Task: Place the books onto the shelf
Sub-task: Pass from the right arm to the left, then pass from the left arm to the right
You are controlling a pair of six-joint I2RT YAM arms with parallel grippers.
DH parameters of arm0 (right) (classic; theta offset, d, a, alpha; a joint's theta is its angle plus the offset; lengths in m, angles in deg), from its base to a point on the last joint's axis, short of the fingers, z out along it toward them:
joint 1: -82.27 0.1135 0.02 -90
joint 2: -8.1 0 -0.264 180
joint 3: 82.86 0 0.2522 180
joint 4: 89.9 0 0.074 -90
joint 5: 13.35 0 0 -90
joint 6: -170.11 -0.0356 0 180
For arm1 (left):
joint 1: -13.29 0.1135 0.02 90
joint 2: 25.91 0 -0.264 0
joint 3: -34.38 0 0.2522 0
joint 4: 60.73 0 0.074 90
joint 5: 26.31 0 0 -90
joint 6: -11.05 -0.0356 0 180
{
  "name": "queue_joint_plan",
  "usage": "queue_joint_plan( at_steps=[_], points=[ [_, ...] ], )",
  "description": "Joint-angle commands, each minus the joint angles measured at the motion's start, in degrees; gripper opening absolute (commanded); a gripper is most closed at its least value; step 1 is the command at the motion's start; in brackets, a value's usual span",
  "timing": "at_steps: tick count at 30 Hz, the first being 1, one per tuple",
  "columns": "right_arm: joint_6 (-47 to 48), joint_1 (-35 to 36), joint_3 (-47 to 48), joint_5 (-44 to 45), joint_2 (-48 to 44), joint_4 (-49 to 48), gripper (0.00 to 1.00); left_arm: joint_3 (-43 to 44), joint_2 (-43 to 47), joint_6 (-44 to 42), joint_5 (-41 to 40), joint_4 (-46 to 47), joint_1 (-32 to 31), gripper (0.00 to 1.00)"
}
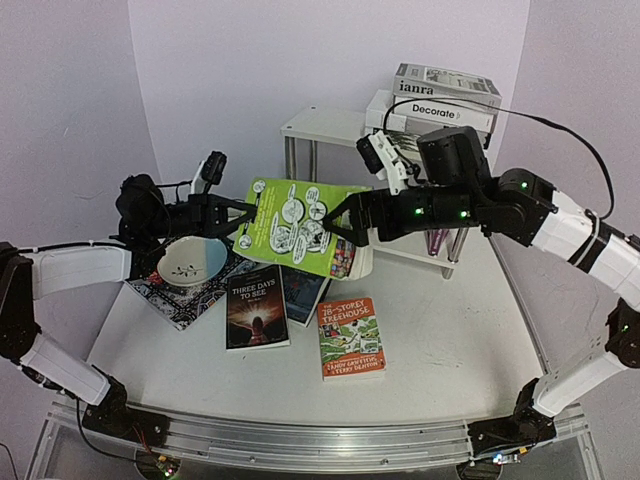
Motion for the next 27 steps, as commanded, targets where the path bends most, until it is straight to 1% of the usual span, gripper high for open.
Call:
queue_joint_plan(
  at_steps=[1,8,11,13,16,17,20,21,25,27],
  points=[
    [9.0,-0.3,4.8,0.4,-0.9,17.0,0.98,0.3,-1.5,-2.0,5.4,4.0,0.3,0.0],
    [13.1,-0.3,4.3,-2.5,-1.1,29.7,0.98,-0.7,-5.9,-4.5,10.0,3.6,0.4,0.0],
    [14.0,-0.4,7.5,-3.7,1.4,33.9,0.98,-1.2,-7.2,-5.8,10.2,3.0,0.4,0.0],
    [14.5,-0.8,10.6,-6.7,4.0,37.6,0.98,-1.6,-8.1,-7.0,9.8,2.3,0.4,0.0],
    [14.7,-1.9,13.7,-11.0,7.3,40.4,0.98,-3.0,-8.0,-9.8,8.6,0.7,0.4,0.0],
    [14.7,-2.5,14.2,-13.4,7.9,40.8,0.98,-3.4,-7.8,-11.4,7.9,-0.9,0.4,0.0],
    [14.4,-4.2,15.8,-18.3,9.9,41.4,0.98,-3.0,-6.3,-21.6,2.5,-13.5,0.3,0.0],
    [14.3,-4.8,16.4,-19.3,10.7,41.5,0.98,-3.2,-5.8,-24.9,1.1,-16.2,0.3,0.0],
    [15.4,-5.9,20.0,-20.5,15.1,43.1,0.98,-5.3,-3.5,-31.3,-2.6,-19.1,0.1,0.0],
    [16.2,-5.9,22.3,-21.6,17.7,43.6,0.98,-6.5,-2.0,-36.1,-3.5,-19.9,-0.5,0.0]
  ],
)
